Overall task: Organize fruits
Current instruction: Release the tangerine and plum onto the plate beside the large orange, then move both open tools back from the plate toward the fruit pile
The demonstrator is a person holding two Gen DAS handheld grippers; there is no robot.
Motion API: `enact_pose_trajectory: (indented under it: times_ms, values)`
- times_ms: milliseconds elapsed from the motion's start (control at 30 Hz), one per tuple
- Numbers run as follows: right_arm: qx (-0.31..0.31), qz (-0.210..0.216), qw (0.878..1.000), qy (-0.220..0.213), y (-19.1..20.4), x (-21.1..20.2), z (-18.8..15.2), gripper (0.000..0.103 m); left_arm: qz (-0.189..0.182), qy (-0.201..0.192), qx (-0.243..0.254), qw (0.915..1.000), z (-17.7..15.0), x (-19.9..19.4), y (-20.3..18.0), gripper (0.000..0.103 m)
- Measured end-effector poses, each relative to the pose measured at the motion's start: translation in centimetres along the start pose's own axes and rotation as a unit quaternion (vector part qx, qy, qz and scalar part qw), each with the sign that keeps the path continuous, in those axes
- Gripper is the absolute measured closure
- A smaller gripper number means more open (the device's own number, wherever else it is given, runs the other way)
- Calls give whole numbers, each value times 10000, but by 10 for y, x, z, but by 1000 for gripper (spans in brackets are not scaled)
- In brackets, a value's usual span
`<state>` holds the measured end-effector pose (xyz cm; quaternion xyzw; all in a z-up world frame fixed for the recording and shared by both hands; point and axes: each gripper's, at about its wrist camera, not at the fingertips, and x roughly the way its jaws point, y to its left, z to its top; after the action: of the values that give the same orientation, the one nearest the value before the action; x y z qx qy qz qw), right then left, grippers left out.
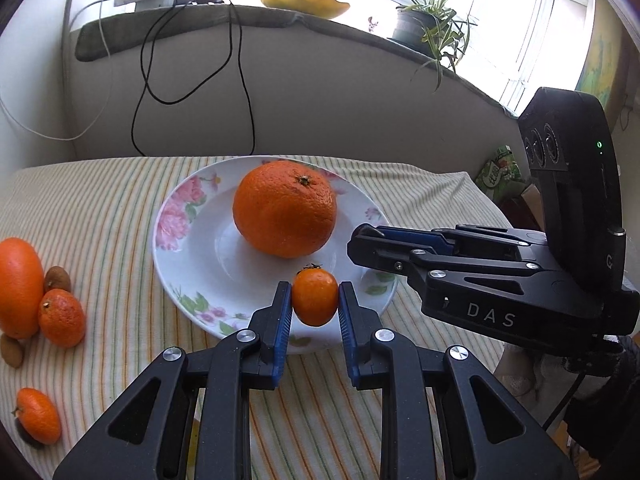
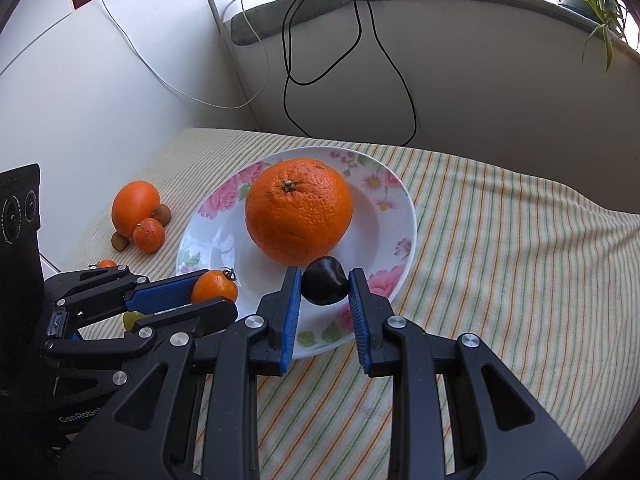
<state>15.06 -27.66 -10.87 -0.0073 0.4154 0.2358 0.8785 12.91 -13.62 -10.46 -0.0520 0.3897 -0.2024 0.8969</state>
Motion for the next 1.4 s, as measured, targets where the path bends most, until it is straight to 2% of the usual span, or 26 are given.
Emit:
enact_pose_trajectory:
  times_ms: [267,300,333,367,400,467,633,700,900,1033,1100,1167,1267,1333,1400]
  values:
    - [-3,-22,10000,-30,0,-1,0,78,-65,65,31,10000,1,3,-2,81]
    - [-3,-26,10000,-28,0,-1,1,77,-59,80,44,9999,1,3,-2,79]
    - [-3,-40,10000,-26,0,-1,1,77,-54,75,57,9999,1,3,-2,74]
    - [-2,-47,10000,-29,0,-2,1,75,-23,56,65,10000,1,3,-2,68]
    - [-2,-51,10000,-48,1,-3,1,63,18,35,59,10000,1,2,-1,66]
    - [-12,-88,9999,-148,2,-7,1,48,17,28,24,10000,1,2,1,64]
    - [-15,-123,9997,-211,3,-13,4,45,10,39,24,10000,-1,0,1,64]
    - [-4,-156,9996,-247,3,-16,5,38,17,27,33,10000,-2,-2,1,64]
    - [58,-184,9994,-294,4,-23,7,35,35,-18,16,10000,-3,-7,1,64]
    - [75,-223,9991,-354,7,-27,6,26,69,-52,39,10000,-6,-13,1,64]
    - [100,-218,9990,-369,8,-29,6,25,94,-69,24,9999,-7,-16,2,58]
    - [121,-229,9990,-366,10,-30,6,25,132,-144,-21,9998,-8,-21,4,43]
    - [97,-265,9990,-359,13,-32,5,25,159,-203,-54,9997,-8,-27,6,41]
    - [79,-280,9989,-363,16,-33,5,25,223,-214,-45,9995,-8,-30,7,36]
    - [73,-289,9988,-383,19,-36,5,18,261,-259,-47,9993,-9,-34,8,35]
